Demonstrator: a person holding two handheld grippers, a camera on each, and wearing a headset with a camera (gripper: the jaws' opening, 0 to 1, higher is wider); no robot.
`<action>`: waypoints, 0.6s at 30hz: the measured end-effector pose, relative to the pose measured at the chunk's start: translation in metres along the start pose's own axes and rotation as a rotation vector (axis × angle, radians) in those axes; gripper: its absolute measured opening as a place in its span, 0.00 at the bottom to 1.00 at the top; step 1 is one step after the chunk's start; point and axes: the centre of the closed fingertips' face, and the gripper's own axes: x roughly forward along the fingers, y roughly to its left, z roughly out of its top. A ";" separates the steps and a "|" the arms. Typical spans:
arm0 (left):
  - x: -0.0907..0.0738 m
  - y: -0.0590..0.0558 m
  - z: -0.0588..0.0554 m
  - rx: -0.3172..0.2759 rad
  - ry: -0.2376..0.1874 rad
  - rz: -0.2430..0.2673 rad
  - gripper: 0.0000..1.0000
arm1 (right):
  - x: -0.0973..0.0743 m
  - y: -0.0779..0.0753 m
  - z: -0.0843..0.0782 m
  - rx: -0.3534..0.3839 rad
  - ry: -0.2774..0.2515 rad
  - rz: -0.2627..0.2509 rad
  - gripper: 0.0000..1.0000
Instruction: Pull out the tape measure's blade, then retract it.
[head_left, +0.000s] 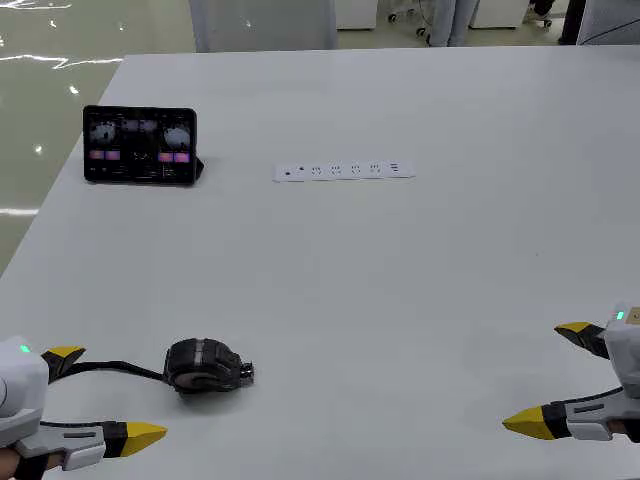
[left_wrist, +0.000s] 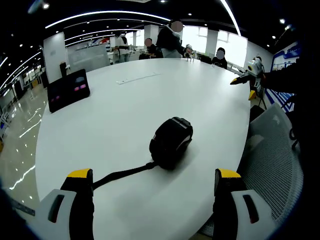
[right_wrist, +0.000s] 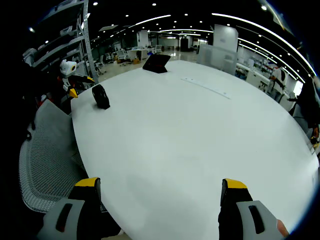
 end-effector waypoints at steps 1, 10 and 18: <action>0.000 0.000 0.000 -0.001 0.000 0.000 0.99 | 0.000 0.000 0.000 -0.001 0.001 0.000 0.99; -0.001 0.002 0.003 -0.002 -0.004 0.001 0.99 | 0.000 0.001 -0.002 -0.003 0.006 0.007 0.99; -0.001 0.003 0.003 -0.001 0.002 -0.005 0.99 | 0.002 0.007 -0.006 0.000 0.012 0.039 0.99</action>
